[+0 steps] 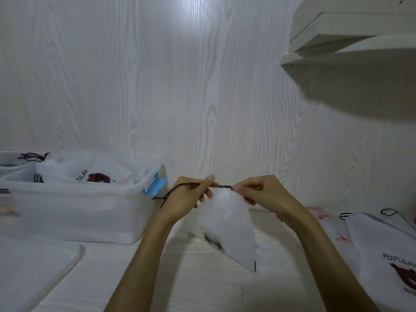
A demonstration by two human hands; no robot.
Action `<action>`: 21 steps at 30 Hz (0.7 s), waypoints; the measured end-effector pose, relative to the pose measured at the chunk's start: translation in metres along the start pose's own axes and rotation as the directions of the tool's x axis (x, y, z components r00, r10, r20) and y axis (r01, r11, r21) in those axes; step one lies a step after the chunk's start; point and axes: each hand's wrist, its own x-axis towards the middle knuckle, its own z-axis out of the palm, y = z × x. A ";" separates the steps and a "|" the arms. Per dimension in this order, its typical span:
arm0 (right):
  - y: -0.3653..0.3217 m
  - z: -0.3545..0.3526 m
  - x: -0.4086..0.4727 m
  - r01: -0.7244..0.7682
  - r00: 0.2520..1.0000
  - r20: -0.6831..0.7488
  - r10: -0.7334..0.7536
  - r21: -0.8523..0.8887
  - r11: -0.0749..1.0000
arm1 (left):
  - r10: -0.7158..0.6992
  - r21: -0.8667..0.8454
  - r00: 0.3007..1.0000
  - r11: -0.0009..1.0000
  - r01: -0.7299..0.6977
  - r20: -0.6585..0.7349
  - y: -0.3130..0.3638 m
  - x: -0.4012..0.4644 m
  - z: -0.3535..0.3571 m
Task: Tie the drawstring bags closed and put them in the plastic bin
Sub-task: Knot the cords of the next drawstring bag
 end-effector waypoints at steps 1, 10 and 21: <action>-0.001 -0.001 -0.001 -0.008 1.000 -0.001 0.008 0.011 1.000 | -0.038 -0.038 0.999 0.999 0.037 -0.020 -0.001 0.002 -0.001; -0.005 0.007 0.004 0.037 0.994 -0.090 -0.057 -0.207 0.978 | -0.474 -0.904 0.802 0.025 0.426 0.364 0.003 0.007 0.011; -0.006 0.001 0.002 0.027 0.987 -0.143 -0.072 -0.297 0.954 | -0.428 -0.439 0.765 0.638 0.633 0.481 0.004 0.006 0.013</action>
